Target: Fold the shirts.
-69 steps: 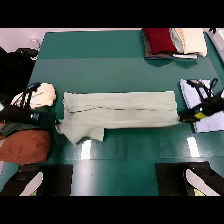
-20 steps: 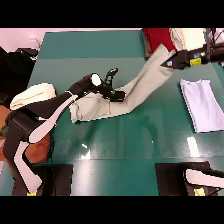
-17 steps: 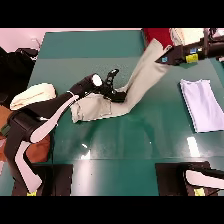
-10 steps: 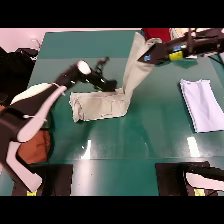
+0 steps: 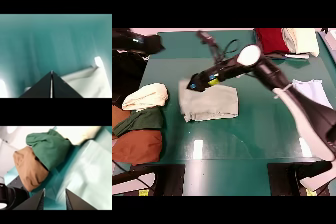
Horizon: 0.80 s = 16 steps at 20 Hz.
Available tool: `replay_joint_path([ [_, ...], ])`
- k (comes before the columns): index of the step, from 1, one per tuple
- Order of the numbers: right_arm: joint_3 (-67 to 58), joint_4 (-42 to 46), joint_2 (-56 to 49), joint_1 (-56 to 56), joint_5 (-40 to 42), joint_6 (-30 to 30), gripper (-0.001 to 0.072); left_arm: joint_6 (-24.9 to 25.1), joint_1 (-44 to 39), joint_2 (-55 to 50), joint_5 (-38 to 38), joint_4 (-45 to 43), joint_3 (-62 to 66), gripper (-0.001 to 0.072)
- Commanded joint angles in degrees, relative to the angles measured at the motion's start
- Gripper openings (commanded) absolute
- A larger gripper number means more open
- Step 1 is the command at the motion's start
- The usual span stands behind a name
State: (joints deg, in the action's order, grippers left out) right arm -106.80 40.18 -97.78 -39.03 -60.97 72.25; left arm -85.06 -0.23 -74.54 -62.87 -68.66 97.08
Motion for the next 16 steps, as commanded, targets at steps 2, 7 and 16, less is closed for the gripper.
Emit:
replay_joint_path([
  [2,-5.5,2.1,-5.1,-1.6,-5.0,-0.3,0.0313,0.1,3.4,4.8,-2.5,-1.1,0.0,0.0027],
  [7,16.3,8.7,6.1,11.1,-7.8,1.0,0.0307,2.5,-0.7,4.8,-3.2,-0.1,0.0,0.0027],
  [16,43.5,-3.3,6.5,27.7,2.1,1.9,0.0617,3.0,-9.6,2.0,-2.2,0.2,-0.1,0.0027],
])
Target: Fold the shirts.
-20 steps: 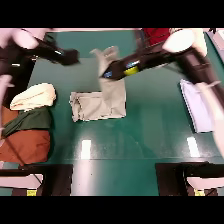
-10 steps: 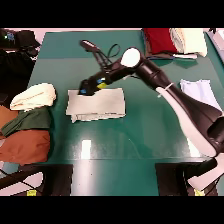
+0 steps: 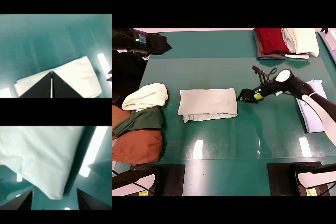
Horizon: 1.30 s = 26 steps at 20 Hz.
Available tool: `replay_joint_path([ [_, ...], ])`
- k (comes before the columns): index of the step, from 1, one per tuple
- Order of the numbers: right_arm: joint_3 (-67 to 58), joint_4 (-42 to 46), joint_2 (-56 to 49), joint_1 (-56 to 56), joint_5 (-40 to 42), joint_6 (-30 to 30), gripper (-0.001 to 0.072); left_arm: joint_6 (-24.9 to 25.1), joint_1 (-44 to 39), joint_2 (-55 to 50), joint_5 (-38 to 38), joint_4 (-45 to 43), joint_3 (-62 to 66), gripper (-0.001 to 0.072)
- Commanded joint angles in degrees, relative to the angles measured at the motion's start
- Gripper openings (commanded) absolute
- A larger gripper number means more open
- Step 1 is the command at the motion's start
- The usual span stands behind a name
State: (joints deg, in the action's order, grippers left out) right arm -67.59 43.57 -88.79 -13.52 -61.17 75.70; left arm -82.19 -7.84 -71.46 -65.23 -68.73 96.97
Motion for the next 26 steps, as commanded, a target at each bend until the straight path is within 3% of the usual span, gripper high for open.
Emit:
replay_joint_path([
  [1,3.6,-8.2,-4.2,1.1,3.0,-1.9,0.0617,0.2,-2.3,-1.6,0.2,0.3,0.0,0.0027],
  [6,-7.1,-12.7,-14.9,-6.3,5.2,-2.7,0.0604,0.2,-2.3,-2.1,0.1,1.8,-0.1,0.0027],
  [7,-9.4,-13.6,-16.8,-7.4,5.4,-2.9,0.0492,0.2,-2.3,-2.1,0.1,2.4,-0.1,0.0027],
  [8,-11.7,-13.7,-18.2,-8.4,5.8,-4.1,0.0339,0.2,-2.3,-2.1,0.0,3.2,-0.1,0.0027],
  [9,-13.9,-13.5,-19.2,-9.2,6.2,-5.9,0.0133,0.2,-2.4,-2.1,0.0,3.8,-0.1,0.0027],
  [10,-15.8,-13.4,-19.5,-9.5,6.4,-7.4,0.0017,0.2,-3.3,-2.1,0.2,3.2,-0.1,0.0026],
  [15,-19.9,-2.8,-12.2,-2.3,7.0,-6.4,0.0017,0.2,-12.8,-2.1,2.1,-0.4,-0.1,0.0027],
  [19,-19.8,7.2,-2.5,12.9,-0.1,-4.3,0.0016,0.1,-16.9,-2.1,4.1,-0.3,-0.1,0.0027],
  [22,-19.9,9.4,2.0,25.9,-3.4,-4.3,0.0017,-0.3,-17.3,-2.1,4.8,0.2,-0.1,0.0027],
  [26,-19.9,8.4,3.9,40.6,-1.3,-4.3,0.0017,-1.8,-17.3,-2.1,5.0,0.2,-0.1,0.0027],
])
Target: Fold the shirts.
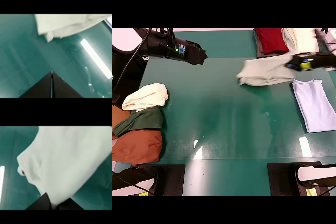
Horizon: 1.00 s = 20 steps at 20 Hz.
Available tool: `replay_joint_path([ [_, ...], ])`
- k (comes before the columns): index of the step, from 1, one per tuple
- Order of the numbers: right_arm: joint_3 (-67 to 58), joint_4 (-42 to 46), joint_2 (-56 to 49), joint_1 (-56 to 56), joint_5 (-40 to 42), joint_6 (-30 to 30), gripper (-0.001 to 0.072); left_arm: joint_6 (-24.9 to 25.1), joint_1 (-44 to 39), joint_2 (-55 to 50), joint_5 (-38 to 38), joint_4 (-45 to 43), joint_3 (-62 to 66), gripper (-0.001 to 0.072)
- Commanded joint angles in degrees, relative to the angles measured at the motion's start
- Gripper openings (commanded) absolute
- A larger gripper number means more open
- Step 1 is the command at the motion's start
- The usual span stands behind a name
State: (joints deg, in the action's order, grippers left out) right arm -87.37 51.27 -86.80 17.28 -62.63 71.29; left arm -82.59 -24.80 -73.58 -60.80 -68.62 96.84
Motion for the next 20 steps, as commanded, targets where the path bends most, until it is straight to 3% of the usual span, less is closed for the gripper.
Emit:
replay_joint_path([
  [1,-0.1,0.8,1.9,12.4,0.7,0.0,0.0016,-1.4,-0.3,0.0,0.5,0.1,0.0,0.0027],
  [11,-5.9,-7.0,1.9,19.7,4.9,-2.1,0.0016,-1.6,-0.3,0.0,0.1,0.1,0.0,0.0027],
  [15,-10.8,1.6,5.0,19.7,3.5,0.9,0.0016,-1.6,-0.3,0.0,-1.0,0.1,0.0,0.0027],
  [20,-3.2,7.5,12.5,19.8,2.8,1.4,0.0016,-1.6,-0.3,0.0,-2.1,0.1,0.0,0.0027],
])
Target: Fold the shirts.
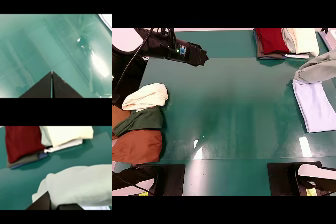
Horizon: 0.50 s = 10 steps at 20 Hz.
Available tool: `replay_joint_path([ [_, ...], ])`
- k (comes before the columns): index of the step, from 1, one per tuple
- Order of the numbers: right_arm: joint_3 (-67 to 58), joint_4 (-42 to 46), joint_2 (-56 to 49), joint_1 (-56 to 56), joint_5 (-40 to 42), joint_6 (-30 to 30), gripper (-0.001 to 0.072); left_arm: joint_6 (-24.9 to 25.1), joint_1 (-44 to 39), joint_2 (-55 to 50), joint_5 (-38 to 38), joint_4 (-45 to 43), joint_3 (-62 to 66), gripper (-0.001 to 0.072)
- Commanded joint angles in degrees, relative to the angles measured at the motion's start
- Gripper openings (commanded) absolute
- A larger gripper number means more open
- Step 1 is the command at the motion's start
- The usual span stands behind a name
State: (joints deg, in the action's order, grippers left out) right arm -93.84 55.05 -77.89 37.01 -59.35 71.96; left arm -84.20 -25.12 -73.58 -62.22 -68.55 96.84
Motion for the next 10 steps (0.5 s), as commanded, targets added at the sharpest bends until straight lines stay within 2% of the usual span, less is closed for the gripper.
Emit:
replay_joint_path([
  [1,5.9,3.8,5.0,0.1,-0.9,0.7,0.0016,0.1,0.0,0.0,-0.9,0.0,0.0,0.0028],
  [6,19.6,9.8,13.0,0.1,-4.9,2.1,0.0017,0.2,0.0,0.0,-2.8,0.0,0.0,0.0028],
  [10,31.2,18.9,19.4,0.1,-8.9,6.7,0.0019,0.7,0.0,0.0,-3.0,0.0,0.0,0.0028],
])
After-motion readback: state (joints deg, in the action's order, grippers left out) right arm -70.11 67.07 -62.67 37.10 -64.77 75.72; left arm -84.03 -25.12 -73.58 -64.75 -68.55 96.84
